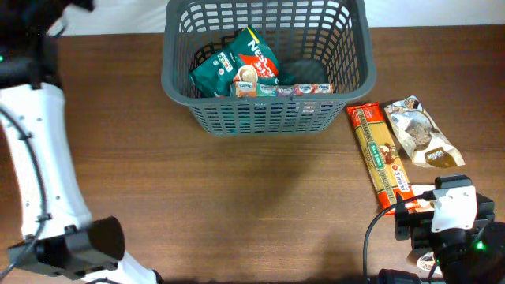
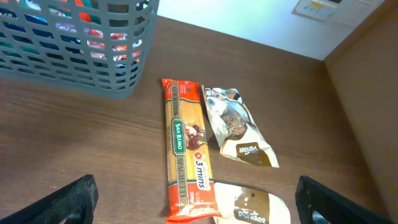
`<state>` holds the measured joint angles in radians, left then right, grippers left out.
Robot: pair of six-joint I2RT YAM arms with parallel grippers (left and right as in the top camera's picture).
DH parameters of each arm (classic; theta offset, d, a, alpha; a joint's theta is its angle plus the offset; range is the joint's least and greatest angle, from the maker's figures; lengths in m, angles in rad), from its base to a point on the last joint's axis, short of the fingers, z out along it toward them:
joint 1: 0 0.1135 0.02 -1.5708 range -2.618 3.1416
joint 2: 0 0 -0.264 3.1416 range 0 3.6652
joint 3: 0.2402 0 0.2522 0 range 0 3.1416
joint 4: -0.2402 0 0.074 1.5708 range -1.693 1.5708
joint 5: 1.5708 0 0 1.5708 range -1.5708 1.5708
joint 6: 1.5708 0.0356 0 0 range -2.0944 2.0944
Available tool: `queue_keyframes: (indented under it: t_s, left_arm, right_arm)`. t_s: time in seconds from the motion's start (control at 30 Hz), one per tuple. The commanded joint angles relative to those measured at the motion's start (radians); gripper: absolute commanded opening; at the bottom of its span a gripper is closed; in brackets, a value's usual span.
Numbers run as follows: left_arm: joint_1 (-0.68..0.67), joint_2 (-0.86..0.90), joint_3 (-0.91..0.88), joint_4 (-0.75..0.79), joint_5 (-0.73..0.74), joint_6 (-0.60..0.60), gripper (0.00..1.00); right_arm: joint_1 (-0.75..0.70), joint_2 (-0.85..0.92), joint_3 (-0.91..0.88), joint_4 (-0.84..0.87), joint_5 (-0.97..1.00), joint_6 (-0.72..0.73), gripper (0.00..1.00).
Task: Pack container
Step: 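Carry the wipes pack over the basket and drop it in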
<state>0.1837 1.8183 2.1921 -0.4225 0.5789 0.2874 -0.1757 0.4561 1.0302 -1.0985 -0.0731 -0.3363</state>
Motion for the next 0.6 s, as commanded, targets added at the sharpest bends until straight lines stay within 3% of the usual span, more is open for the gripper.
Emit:
queue_keyframes:
  t_s: [0.0, 0.17, 0.33, 0.57]
  left_arm:
    - [-0.127, 0.0, 0.012, 0.068, 0.232, 0.018, 0.02]
    - [-0.311, 0.053, 0.012, 0.073, 0.271, 0.151, 0.02]
    - [-0.434, 0.162, 0.012, 0.054, 0.258, 0.161, 0.02]
    - [-0.483, 0.311, 0.012, -0.136, -0.032, 0.17, 0.02]
  right_arm:
    - [0.006, -0.004, 0.0, 0.002, -0.013, 0.012, 0.99]
    - [0.006, -0.004, 0.0, 0.002, -0.013, 0.012, 0.99]
    - [0.006, -0.004, 0.0, 0.002, -0.013, 0.012, 0.99]
    - [0.006, -0.004, 0.0, 0.002, -0.013, 0.012, 0.99]
